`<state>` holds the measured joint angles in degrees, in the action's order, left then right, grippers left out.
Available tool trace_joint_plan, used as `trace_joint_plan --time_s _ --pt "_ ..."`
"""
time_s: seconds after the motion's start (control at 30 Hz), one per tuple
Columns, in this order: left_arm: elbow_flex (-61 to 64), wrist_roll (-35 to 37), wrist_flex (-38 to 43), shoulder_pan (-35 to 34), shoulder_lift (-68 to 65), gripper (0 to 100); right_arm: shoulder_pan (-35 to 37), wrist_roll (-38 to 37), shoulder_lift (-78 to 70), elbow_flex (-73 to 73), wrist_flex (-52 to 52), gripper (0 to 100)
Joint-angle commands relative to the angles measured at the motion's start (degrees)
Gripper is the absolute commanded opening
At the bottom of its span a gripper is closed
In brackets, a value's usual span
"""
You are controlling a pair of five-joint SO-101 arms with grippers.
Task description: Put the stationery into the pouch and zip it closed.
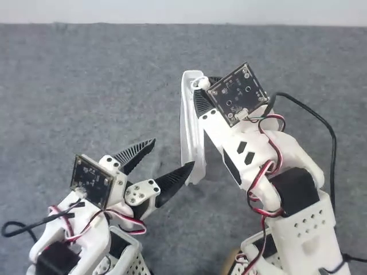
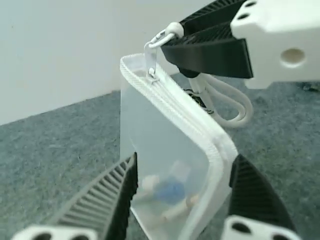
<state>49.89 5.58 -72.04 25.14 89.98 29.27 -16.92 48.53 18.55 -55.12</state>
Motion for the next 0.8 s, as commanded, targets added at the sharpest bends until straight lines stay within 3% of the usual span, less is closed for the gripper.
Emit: trace_joint_plan --time_s 0.0,0.23,0.5,0.77 --pt "-1.98 0.88 0.79 1.32 0.44 28 2.59 0.79 2.77 -0.26 0.57 0.7" --pt "3.91 3.52 6.24 5.98 0.44 28 4.18 0.70 3.03 4.13 5.49 0.7" --pt "7.16 3.52 10.99 -9.32 0.44 28 4.09 0.70 3.47 4.13 5.32 0.7" --pt "6.99 3.16 10.73 -10.81 0.44 27 4.09 0.44 3.47 4.31 5.23 0.7"
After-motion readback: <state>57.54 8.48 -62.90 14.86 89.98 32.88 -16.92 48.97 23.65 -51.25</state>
